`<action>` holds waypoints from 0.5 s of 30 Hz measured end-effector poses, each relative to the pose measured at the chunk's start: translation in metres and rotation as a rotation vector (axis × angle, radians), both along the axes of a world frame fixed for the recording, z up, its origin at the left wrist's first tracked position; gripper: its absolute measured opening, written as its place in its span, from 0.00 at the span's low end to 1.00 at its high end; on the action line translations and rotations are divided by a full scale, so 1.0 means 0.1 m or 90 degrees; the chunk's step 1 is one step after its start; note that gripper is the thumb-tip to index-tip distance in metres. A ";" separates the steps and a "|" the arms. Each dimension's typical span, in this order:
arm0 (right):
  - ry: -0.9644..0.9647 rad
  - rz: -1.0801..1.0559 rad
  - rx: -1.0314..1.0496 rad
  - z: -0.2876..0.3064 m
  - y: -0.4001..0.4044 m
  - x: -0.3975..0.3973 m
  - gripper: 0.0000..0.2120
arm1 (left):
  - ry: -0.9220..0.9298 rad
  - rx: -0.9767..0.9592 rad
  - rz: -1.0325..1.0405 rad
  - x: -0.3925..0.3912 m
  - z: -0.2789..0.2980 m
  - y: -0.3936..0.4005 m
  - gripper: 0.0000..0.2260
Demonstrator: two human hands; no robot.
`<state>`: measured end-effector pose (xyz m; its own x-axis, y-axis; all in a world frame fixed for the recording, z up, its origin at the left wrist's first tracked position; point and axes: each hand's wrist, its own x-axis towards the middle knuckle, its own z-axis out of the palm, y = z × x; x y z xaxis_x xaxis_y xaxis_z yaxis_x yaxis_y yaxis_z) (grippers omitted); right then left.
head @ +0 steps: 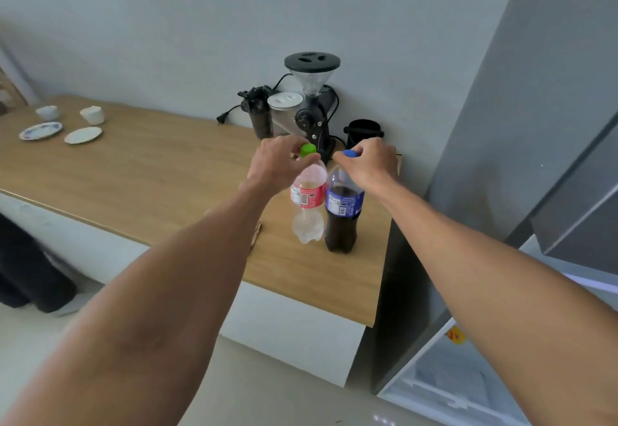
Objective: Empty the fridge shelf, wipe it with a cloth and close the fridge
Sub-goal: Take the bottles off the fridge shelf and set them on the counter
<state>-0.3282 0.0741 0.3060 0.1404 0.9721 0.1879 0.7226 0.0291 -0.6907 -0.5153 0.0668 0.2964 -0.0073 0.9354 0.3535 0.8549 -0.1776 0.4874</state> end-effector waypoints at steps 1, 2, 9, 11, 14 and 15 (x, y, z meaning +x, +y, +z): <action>0.010 -0.004 0.006 -0.02 0.04 0.01 0.15 | -0.010 -0.003 0.004 0.00 -0.01 0.05 0.19; 0.020 -0.007 0.013 -0.03 0.07 0.01 0.14 | -0.021 -0.009 0.010 0.00 -0.01 0.08 0.20; 0.089 0.096 0.002 -0.14 -0.13 0.19 0.27 | -0.053 -0.042 0.044 0.05 -0.09 -0.15 0.31; 0.079 0.132 -0.014 -0.15 -0.35 0.27 0.31 | -0.078 -0.036 0.044 0.09 -0.12 -0.31 0.33; 0.057 0.164 -0.049 -0.19 -0.79 0.46 0.26 | -0.106 -0.006 0.042 0.21 -0.15 -0.66 0.30; 0.052 0.178 -0.071 -0.22 -0.96 0.54 0.22 | -0.115 -0.004 0.045 0.27 -0.17 -0.81 0.28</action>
